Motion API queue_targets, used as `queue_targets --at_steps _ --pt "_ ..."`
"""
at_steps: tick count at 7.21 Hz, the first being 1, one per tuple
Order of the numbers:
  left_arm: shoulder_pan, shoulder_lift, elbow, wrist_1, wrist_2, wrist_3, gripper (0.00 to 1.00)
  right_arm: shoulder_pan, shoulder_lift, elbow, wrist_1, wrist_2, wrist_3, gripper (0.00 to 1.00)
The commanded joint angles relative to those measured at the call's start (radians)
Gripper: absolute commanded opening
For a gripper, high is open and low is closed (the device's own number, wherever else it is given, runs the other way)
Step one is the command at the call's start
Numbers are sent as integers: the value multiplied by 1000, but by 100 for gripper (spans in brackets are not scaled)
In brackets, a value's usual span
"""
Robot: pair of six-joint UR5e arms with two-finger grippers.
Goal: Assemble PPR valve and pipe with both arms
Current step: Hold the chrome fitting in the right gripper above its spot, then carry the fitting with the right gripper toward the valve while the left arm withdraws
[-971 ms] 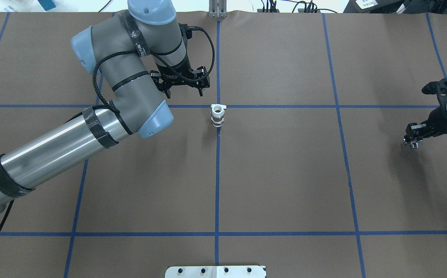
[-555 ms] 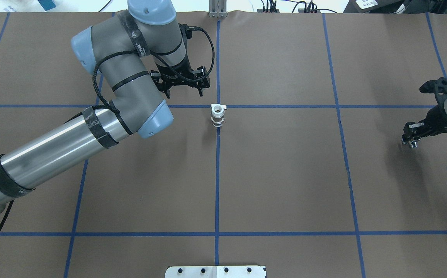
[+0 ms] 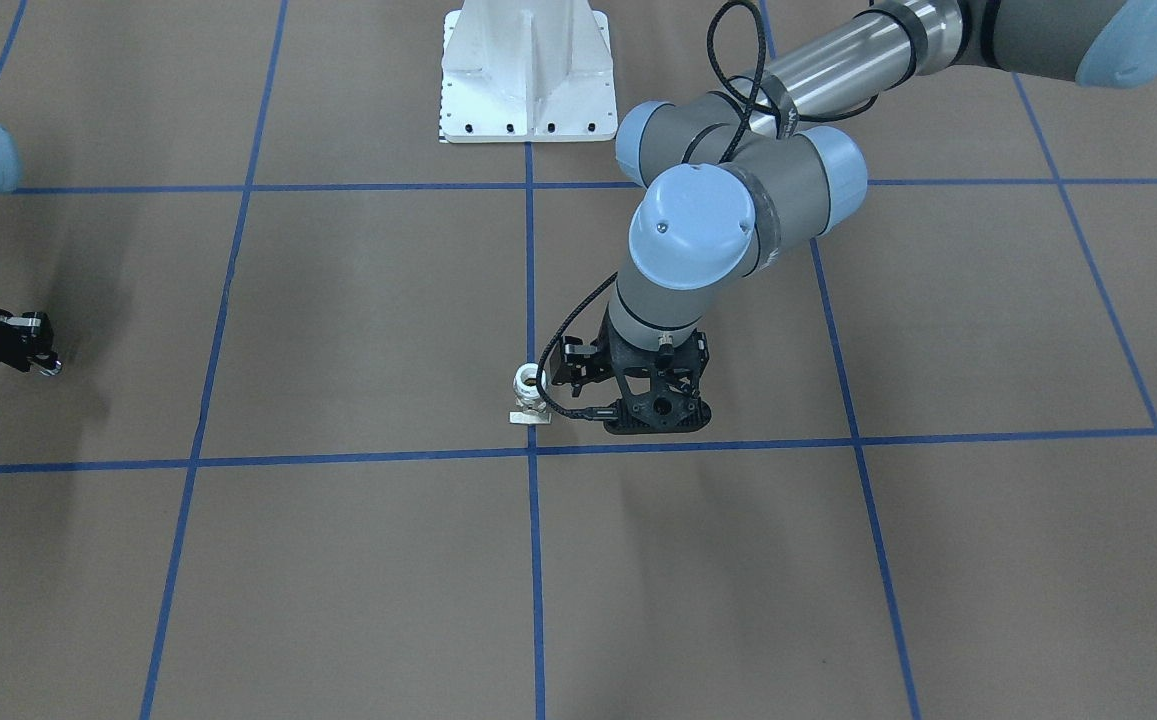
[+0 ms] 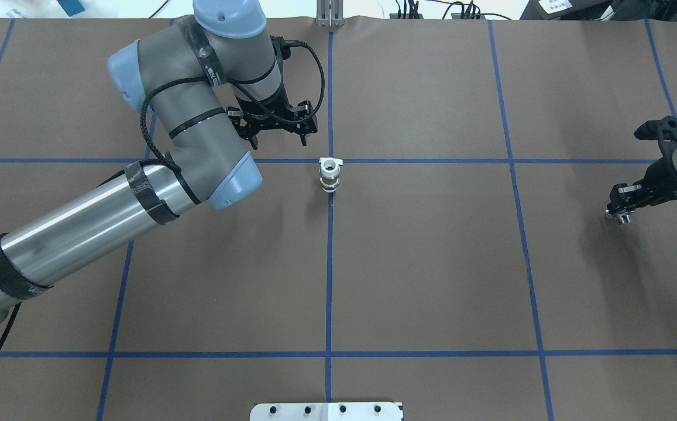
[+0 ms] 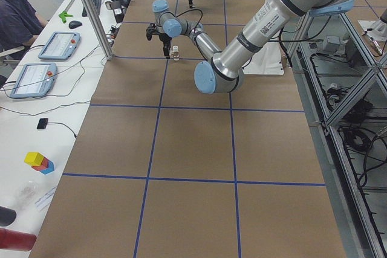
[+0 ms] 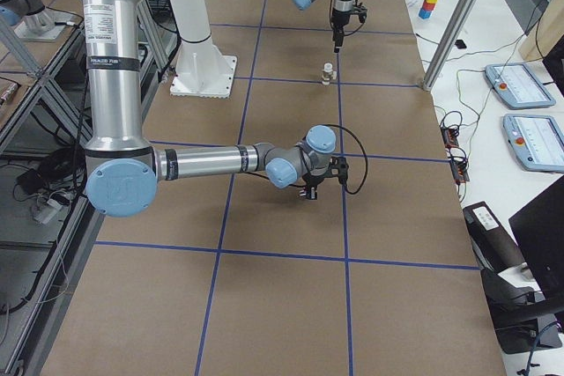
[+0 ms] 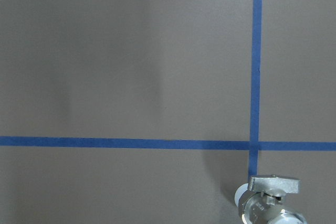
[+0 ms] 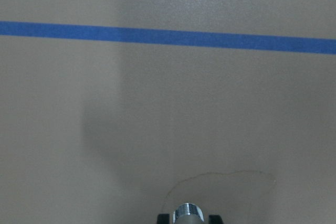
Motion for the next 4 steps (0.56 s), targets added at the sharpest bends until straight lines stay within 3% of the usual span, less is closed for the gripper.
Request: queue_targets --at_steps 1,4 --pt "0 -1 -2 0 0 0 100 51 31 28 -86 50 0 0" --pt "-5 0 -3 2 2 37 100 75 164 117 -397 55 -3 0"
